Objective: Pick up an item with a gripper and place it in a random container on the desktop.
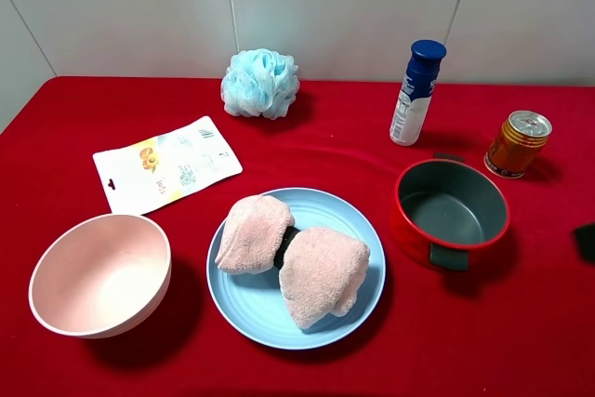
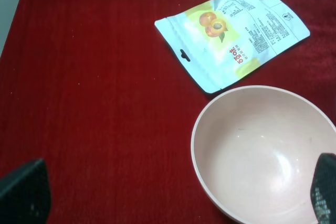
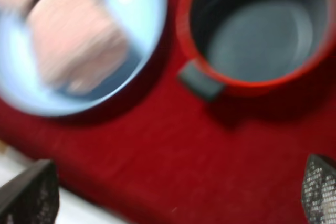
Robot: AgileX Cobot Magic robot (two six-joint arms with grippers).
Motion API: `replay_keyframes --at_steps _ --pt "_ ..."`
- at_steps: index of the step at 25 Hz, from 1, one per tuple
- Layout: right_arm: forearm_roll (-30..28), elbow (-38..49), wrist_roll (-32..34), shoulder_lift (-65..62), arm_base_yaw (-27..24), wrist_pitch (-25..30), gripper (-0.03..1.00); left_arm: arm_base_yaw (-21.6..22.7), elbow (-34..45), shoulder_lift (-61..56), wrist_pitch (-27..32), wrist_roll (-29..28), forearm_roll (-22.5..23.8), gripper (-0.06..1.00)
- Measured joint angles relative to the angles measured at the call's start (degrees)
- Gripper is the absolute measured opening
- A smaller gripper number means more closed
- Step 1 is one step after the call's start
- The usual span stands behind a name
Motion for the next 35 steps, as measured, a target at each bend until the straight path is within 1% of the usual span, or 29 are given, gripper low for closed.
replay_keyframes --at_steps 2,5,9,11,14,17,35 --pt "-0.78 1.49 -0.12 -5.35 -5.26 -0.83 0.69 0.00 0.00 0.00 0.00 0.00 0.00 0.99" --pt "-2.66 4.15 -0.18 -13.04 -11.10 -2.31 0.69 0.00 0.00 0.00 0.00 0.00 0.00 0.99" --pt "-4.16 7.96 -0.23 -22.85 -16.98 -4.78 0.69 0.00 0.00 0.00 0.00 0.00 0.00 0.99" --pt "-4.30 9.71 -0.23 -26.82 -19.24 -6.18 0.69 0.00 0.00 0.00 0.00 0.00 0.00 0.99" --pt "-4.46 10.47 -0.23 -29.92 -21.83 -6.40 0.69 0.00 0.00 0.00 0.00 0.00 0.00 0.99" --pt "-4.46 10.51 -0.23 -30.06 -22.45 -6.55 0.69 0.00 0.00 0.00 0.00 0.00 0.00 0.99" --pt "-4.13 10.51 -0.23 -30.06 -22.45 -6.55 0.69 0.00 0.00 0.00 0.00 0.00 0.00 0.99"
